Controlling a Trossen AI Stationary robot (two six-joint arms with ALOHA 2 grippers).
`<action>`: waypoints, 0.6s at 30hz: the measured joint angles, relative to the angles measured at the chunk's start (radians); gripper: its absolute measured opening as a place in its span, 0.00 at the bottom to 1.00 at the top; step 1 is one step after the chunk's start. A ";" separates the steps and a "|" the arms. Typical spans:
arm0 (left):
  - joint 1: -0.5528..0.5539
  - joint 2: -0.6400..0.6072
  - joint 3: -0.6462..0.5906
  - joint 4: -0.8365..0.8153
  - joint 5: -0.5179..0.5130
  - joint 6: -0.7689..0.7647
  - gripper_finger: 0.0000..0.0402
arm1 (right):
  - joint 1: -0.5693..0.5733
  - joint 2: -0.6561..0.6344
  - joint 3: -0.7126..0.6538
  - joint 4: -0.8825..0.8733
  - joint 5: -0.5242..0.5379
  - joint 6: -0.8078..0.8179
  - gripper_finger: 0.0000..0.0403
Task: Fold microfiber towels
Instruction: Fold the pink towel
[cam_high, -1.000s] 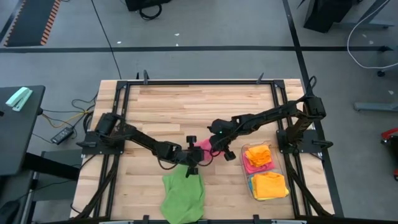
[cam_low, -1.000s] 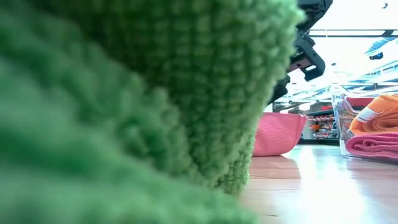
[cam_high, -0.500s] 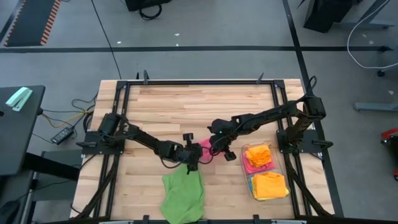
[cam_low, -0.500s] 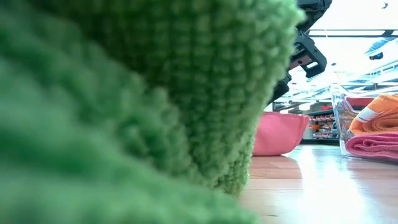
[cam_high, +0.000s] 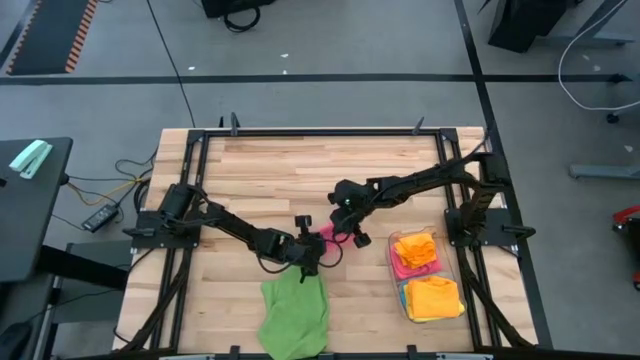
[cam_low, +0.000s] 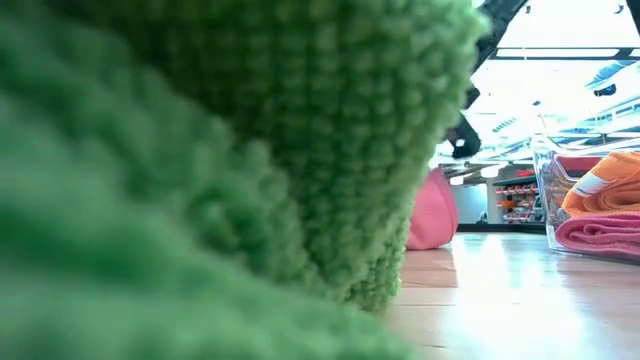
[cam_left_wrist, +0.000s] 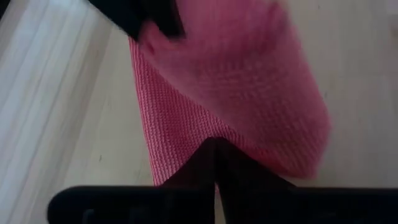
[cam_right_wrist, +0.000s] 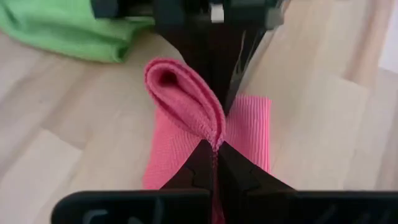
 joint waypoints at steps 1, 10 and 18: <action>0.000 0.000 0.000 0.000 0.000 -0.002 0.05 | -0.002 0.016 0.000 0.014 0.000 -0.011 0.03; 0.000 0.000 0.000 0.000 0.000 -0.003 0.04 | -0.014 0.118 0.000 0.113 0.057 -0.025 0.04; -0.001 0.000 0.000 -0.005 0.000 -0.001 0.04 | -0.036 0.103 0.001 0.117 0.073 0.034 0.15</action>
